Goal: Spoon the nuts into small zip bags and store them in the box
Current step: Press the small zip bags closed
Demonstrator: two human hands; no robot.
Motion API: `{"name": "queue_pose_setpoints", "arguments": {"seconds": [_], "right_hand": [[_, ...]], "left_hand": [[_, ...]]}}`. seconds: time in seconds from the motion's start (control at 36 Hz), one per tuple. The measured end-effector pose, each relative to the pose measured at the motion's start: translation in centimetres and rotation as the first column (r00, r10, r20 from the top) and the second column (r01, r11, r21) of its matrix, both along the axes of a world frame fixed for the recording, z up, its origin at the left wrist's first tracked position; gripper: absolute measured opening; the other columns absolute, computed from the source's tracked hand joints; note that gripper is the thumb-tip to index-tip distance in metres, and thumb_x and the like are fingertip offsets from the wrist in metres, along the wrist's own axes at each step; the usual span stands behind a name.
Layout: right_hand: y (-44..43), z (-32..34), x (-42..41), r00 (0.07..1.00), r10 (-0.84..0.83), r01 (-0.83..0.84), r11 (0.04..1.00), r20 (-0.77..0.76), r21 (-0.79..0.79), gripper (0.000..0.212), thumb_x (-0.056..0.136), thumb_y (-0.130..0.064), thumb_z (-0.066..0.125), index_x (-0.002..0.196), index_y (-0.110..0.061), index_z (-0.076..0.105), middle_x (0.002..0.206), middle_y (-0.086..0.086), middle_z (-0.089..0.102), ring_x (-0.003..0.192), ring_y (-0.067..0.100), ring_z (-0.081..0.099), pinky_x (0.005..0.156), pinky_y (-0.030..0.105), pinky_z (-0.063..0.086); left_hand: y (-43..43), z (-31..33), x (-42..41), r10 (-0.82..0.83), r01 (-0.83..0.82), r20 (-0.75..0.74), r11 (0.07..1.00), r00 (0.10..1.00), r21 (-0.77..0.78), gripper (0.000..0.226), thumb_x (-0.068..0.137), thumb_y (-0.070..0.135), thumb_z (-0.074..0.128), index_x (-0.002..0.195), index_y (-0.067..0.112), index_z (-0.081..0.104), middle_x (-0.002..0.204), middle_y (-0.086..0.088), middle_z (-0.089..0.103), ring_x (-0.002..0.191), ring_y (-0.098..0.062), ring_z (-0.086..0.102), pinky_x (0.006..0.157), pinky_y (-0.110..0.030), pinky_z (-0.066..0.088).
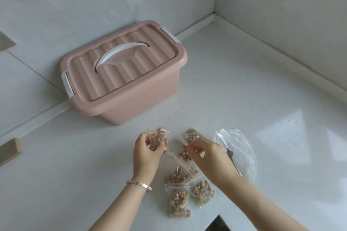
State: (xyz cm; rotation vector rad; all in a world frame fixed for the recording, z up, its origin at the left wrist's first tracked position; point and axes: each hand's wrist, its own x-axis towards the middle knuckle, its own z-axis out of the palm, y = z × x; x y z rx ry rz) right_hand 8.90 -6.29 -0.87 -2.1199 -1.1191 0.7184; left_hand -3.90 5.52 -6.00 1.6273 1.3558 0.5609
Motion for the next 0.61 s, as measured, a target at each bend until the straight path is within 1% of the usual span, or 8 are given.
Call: {"name": "queue_pose_setpoints", "arguments": {"seconds": [0.06,0.14,0.19,0.28,0.36,0.47,0.56,0.61], "right_hand": [[0.1,0.4,-0.7,0.992,-0.041,0.045,0.999,-0.117,0.031,0.024,0.088,-0.026,0.06,0.11,-0.016,0.063,0.096,-0.007,0.064,0.087,0.006,0.06,0.079,0.021,0.05],[0.1,1.0,-1.7,0.964,-0.049,0.078,0.992,-0.262,0.101,0.036,0.082,-0.029,0.066,0.117,-0.022,0.058,0.102,-0.01,0.063,0.091,0.001,0.06,0.082,0.019,0.051],[-0.2,1.8,-2.2,0.932,-0.058,0.125,0.978,-0.358,0.169,0.031,0.08,-0.027,0.068,0.11,-0.029,0.059,0.099,-0.011,0.065,0.092,0.002,0.062,0.082,0.019,0.052],[-0.9,3.0,-2.8,0.869,-0.084,0.238,0.935,-0.487,0.262,0.018,0.077,-0.017,0.07,0.095,-0.02,0.067,0.09,-0.001,0.07,0.084,0.011,0.067,0.078,0.031,0.055],[-1.8,4.1,-3.1,0.847,-0.1,0.303,0.897,-0.522,0.321,0.011,0.075,-0.011,0.071,0.084,-0.017,0.071,0.082,0.004,0.072,0.077,0.016,0.068,0.074,0.032,0.056],[-3.1,5.1,-2.9,0.838,-0.09,0.335,0.864,-0.538,0.376,0.008,0.068,-0.024,0.068,0.073,-0.029,0.071,0.078,0.0,0.072,0.071,0.012,0.067,0.068,0.024,0.054],[-4.1,5.3,-2.7,0.838,-0.075,0.329,0.86,-0.541,0.39,0.01,0.07,-0.026,0.067,0.077,-0.026,0.073,0.082,-0.001,0.072,0.077,0.013,0.068,0.071,0.022,0.053],[-4.6,5.5,-2.5,0.871,-0.06,0.286,0.869,-0.488,0.403,0.011,0.077,-0.03,0.067,0.086,-0.029,0.071,0.09,-0.007,0.072,0.084,0.01,0.067,0.076,0.02,0.052]], "left_hand": [[-1.0,1.8,-0.6,-0.024,0.022,0.089,1.0,0.996,0.023,0.03,0.074,0.008,0.074,0.085,0.025,0.053,0.092,0.003,0.061,0.088,-0.008,0.059,0.075,-0.019,0.047],[-2.6,4.4,-1.4,-0.103,0.085,0.223,0.992,0.969,0.09,0.03,0.069,0.015,0.078,0.081,0.025,0.053,0.088,0.001,0.062,0.087,-0.013,0.06,0.079,-0.022,0.051],[-3.6,5.8,-1.9,-0.174,0.141,0.295,0.982,0.939,0.127,0.028,0.065,0.029,0.077,0.082,0.027,0.054,0.09,0.001,0.064,0.087,-0.014,0.062,0.08,-0.025,0.052],[-4.7,7.0,-2.6,-0.242,0.208,0.36,0.969,0.901,0.132,0.029,0.066,0.038,0.078,0.086,0.036,0.057,0.095,0.002,0.067,0.091,-0.014,0.064,0.081,-0.024,0.052],[-5.4,7.8,-2.9,-0.276,0.258,0.416,0.961,0.866,0.101,0.03,0.066,0.038,0.075,0.091,0.038,0.06,0.102,0.006,0.067,0.098,-0.014,0.064,0.083,-0.023,0.051],[-6.2,8.8,-2.9,-0.338,0.299,0.461,0.941,0.821,0.156,0.037,0.083,0.053,0.056,0.097,0.02,0.065,0.101,0.005,0.065,0.099,-0.008,0.063,0.083,-0.015,0.048],[-6.6,9.4,-2.6,-0.282,0.238,0.467,0.959,0.838,0.151,0.043,0.083,0.056,0.052,0.098,0.02,0.068,0.098,0.013,0.064,0.088,-0.001,0.064,0.075,-0.008,0.045],[-6.9,9.6,-2.5,-0.27,0.223,0.484,0.963,0.832,0.153,0.042,0.081,0.056,0.054,0.099,0.021,0.069,0.099,0.017,0.064,0.087,0.001,0.064,0.073,-0.006,0.045]]}}
